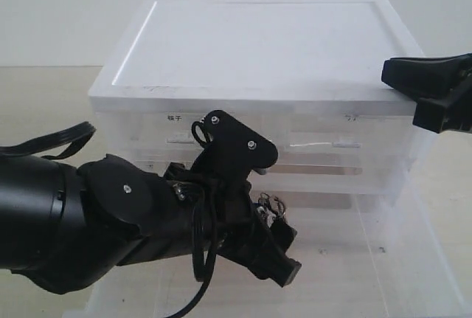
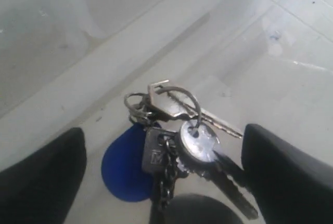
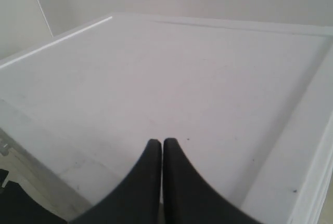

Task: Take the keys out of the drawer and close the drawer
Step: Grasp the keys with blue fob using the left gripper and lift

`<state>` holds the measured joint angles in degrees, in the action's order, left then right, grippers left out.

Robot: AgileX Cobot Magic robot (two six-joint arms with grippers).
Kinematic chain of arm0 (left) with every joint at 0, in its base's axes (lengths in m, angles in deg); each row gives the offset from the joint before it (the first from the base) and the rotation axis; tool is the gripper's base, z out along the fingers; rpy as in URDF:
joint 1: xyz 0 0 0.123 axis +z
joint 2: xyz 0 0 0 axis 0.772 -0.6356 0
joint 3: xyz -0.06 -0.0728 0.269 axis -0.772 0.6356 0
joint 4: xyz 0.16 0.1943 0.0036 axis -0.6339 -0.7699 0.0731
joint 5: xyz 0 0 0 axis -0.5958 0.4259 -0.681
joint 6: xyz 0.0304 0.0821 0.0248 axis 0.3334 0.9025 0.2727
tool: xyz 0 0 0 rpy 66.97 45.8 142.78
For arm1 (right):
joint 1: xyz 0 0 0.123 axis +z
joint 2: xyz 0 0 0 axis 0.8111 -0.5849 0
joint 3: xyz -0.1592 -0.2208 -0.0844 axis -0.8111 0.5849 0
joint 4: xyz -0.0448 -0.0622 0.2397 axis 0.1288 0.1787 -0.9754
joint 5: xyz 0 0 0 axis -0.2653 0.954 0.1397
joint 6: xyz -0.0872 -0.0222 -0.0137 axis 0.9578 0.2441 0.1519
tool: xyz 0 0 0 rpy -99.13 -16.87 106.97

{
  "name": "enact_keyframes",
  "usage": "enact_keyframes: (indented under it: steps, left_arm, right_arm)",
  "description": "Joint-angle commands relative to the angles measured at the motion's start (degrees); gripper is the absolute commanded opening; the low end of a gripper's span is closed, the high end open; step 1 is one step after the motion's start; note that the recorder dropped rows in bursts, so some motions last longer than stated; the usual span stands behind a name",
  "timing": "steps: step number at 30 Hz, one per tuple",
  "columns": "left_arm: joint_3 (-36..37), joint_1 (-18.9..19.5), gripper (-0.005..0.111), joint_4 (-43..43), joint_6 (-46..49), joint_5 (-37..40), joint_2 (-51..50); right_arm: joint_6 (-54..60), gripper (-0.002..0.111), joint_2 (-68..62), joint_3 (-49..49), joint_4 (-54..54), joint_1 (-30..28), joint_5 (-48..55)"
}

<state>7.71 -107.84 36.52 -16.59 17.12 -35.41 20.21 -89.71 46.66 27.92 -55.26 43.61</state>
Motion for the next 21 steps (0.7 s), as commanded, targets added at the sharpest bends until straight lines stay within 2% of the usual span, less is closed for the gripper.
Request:
enact_keyframes:
  steps: [1, 4, 6, 7, 14, 21]
  left_arm:
    - [-0.24, 0.05, 0.066, 0.39, 1.53, -0.18, -0.7]
    - [-0.24, 0.05, 0.033, 0.5, 2.08, 0.74, -0.7]
    - [-0.24, 0.05, 0.01, 0.03, 6.86, 3.51, -0.7]
    - [-0.24, 0.05, 0.005, 0.03, 9.44, 4.6, -0.7]
    - [-0.24, 0.05, 0.005, 0.37, 11.19, 6.26, 0.83]
    - [-0.24, -0.07, 0.005, 0.14, 13.46, 6.51, 7.69]
  right_arm:
    - [-0.14, 0.0, 0.07, 0.18, 0.83, -0.1, 1.1]
    - [-0.24, 0.0, 0.07, 0.18, 0.83, -0.1, 1.1]
    - [-0.24, 0.0, 0.07, 0.18, 0.83, -0.1, 1.1]
    - [-0.24, 0.0, 0.07, 0.18, 0.83, -0.1, 1.1]
    - [-0.24, 0.0, 0.07, 0.18, 0.83, -0.1, 1.1]
    - [-0.14, 0.0, 0.07, 0.18, 0.83, -0.1, 1.1]
